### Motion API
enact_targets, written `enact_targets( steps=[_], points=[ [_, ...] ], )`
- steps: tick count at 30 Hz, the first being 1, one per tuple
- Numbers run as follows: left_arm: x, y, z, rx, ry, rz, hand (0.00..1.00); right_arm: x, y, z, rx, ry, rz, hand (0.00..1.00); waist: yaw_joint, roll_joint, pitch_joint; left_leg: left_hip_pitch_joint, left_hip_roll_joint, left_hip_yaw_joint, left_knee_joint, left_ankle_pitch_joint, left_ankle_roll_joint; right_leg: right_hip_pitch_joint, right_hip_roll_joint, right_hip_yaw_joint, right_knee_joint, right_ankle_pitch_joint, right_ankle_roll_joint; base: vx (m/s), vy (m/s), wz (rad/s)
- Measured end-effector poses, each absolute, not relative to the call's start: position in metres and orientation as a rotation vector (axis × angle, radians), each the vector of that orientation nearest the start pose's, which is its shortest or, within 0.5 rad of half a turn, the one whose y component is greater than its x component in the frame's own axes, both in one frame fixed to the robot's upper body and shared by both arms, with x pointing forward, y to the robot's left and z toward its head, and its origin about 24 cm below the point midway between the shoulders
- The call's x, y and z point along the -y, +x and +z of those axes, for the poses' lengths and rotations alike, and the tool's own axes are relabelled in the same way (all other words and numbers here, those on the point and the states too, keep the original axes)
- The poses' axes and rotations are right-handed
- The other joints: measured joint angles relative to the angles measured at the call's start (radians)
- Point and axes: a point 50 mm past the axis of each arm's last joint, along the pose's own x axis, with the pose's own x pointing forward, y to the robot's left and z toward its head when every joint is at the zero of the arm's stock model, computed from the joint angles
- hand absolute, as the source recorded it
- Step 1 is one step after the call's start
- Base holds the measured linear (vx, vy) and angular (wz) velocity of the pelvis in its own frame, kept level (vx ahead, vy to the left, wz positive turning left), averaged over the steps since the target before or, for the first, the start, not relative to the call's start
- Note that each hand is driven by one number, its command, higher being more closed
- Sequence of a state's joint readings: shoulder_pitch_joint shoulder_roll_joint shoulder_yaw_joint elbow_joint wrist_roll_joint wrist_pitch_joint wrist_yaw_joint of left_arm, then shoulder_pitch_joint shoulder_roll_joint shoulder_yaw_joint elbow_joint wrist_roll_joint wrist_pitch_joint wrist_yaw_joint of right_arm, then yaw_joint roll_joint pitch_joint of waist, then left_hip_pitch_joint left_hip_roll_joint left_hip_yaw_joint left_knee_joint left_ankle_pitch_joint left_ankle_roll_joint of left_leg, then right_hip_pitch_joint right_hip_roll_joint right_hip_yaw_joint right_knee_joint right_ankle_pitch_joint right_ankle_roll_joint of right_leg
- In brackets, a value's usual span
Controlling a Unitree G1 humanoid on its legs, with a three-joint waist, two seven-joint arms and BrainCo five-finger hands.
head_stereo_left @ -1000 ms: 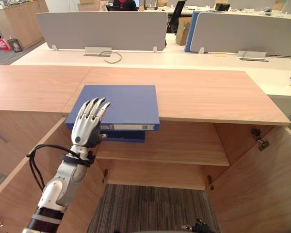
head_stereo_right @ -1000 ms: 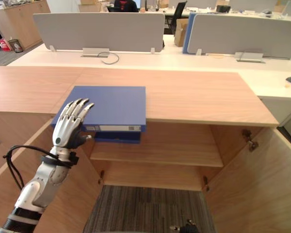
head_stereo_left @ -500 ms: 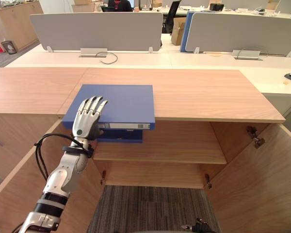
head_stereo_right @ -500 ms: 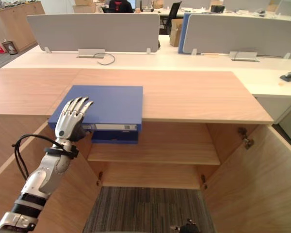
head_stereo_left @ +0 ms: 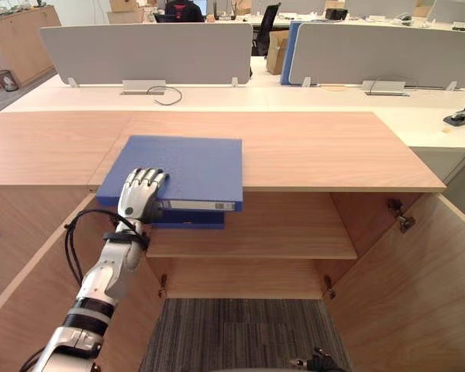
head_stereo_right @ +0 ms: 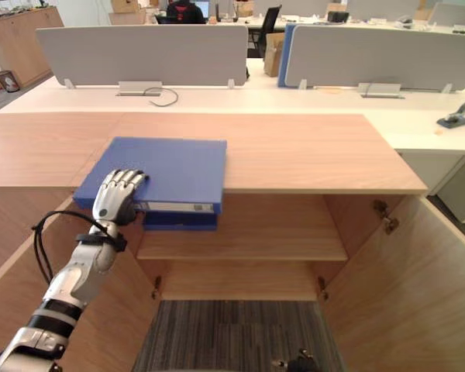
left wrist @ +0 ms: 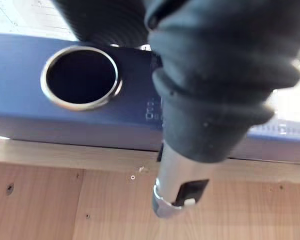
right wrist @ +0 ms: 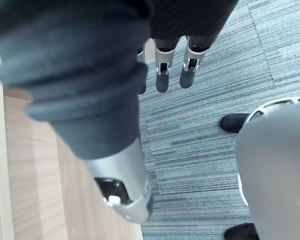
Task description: Walk over to the cabinet, pick up the folder, carry it to the office cabinet, place the folder inside the office cabinet, then close the office cabinet door
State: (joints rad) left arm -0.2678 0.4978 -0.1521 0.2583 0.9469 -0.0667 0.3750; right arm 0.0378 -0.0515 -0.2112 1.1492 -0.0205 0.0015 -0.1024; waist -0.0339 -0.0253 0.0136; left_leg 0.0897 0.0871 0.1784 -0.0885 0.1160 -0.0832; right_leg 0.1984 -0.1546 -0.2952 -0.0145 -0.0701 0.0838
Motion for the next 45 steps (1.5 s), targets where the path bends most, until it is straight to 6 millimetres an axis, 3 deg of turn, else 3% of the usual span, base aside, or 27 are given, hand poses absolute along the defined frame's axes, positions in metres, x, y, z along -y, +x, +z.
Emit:
enact_targets(
  steps=[14, 18, 20, 22, 26, 30, 36, 39, 45],
  points=[
    [-0.21, 0.3, 0.089, 0.372, 1.407, 0.192, 1.0, 0.197, 0.087, -0.167, -1.184, -0.002, -0.305, 0.0, -0.007, 0.001, -0.004, 0.0, -0.001, 0.0, 0.0, -0.002, 0.0, 0.004, 0.001, 0.002, -0.011, 0.004, -0.001, 0.0, 0.002, 0.0],
    [-0.193, 0.288, 0.091, 0.422, 1.335, 0.193, 1.0, 0.197, 0.086, -0.167, -1.185, -0.002, -0.306, 0.0, -0.008, 0.0, -0.004, 0.0, -0.003, -0.001, 0.0, -0.003, 0.0, 0.007, 0.0, 0.001, -0.011, 0.004, -0.001, 0.0, 0.0, 0.0],
    [-0.178, 0.275, 0.094, 0.472, 1.241, 0.185, 1.0, 0.197, 0.086, -0.167, -1.186, -0.002, -0.308, 0.0, -0.007, 0.001, -0.004, 0.001, -0.004, -0.002, 0.0, -0.005, 0.0, 0.008, -0.001, 0.001, -0.012, 0.004, -0.001, 0.0, 0.0, 0.0],
    [-0.156, 0.256, 0.103, 0.545, 1.005, 0.153, 1.0, 0.198, 0.084, -0.168, -1.19, -0.003, -0.312, 0.0, -0.004, 0.001, -0.004, 0.001, -0.004, -0.002, 0.0, -0.005, 0.0, 0.009, -0.001, 0.001, -0.012, 0.004, -0.002, 0.0, 0.0, 0.0],
    [-0.133, 0.231, 0.11, 0.562, 0.593, 0.037, 1.0, 0.199, 0.082, -0.168, -1.194, -0.005, -0.323, 0.0, -0.002, 0.003, -0.005, 0.005, -0.004, -0.002, -0.004, -0.005, 0.0, 0.013, -0.001, 0.001, -0.012, 0.003, -0.004, 0.0, 0.0, 0.0],
    [-0.137, 0.215, 0.093, 0.424, 0.267, -0.026, 1.0, 0.202, 0.077, -0.168, -1.199, -0.001, -0.34, 0.0, 0.0, 0.002, -0.002, 0.019, -0.003, -0.003, -0.005, -0.009, -0.001, 0.027, -0.001, 0.0, -0.013, 0.0, -0.008, -0.02, 0.008, 0.0],
    [-0.161, 0.197, 0.065, 0.201, -0.287, -0.029, 1.0, 0.207, 0.066, -0.169, -1.222, 0.016, -0.364, 0.0, 0.009, -0.001, 0.003, 0.016, -0.003, -0.005, -0.005, -0.01, -0.001, 0.026, -0.001, -0.002, -0.012, -0.001, -0.008, -0.01, 0.007, 0.0],
    [-0.166, 0.191, 0.056, 0.145, -0.453, -0.023, 1.0, 0.206, 0.065, -0.169, -1.224, 0.021, -0.356, 0.0, 0.014, -0.002, 0.004, 0.015, -0.003, -0.007, -0.005, -0.01, -0.001, 0.026, -0.001, -0.004, -0.012, -0.001, -0.008, 0.0, 0.0, 0.0],
    [-0.162, 0.182, 0.043, 0.07, -0.601, -0.043, 1.0, 0.204, 0.066, -0.169, -1.219, 0.021, -0.335, 0.0, 0.018, -0.009, 0.008, 0.015, -0.003, -0.007, -0.005, -0.01, -0.001, 0.026, -0.001, -0.005, -0.011, 0.0, -0.006, 0.0, 0.0, 0.0]
  ],
)
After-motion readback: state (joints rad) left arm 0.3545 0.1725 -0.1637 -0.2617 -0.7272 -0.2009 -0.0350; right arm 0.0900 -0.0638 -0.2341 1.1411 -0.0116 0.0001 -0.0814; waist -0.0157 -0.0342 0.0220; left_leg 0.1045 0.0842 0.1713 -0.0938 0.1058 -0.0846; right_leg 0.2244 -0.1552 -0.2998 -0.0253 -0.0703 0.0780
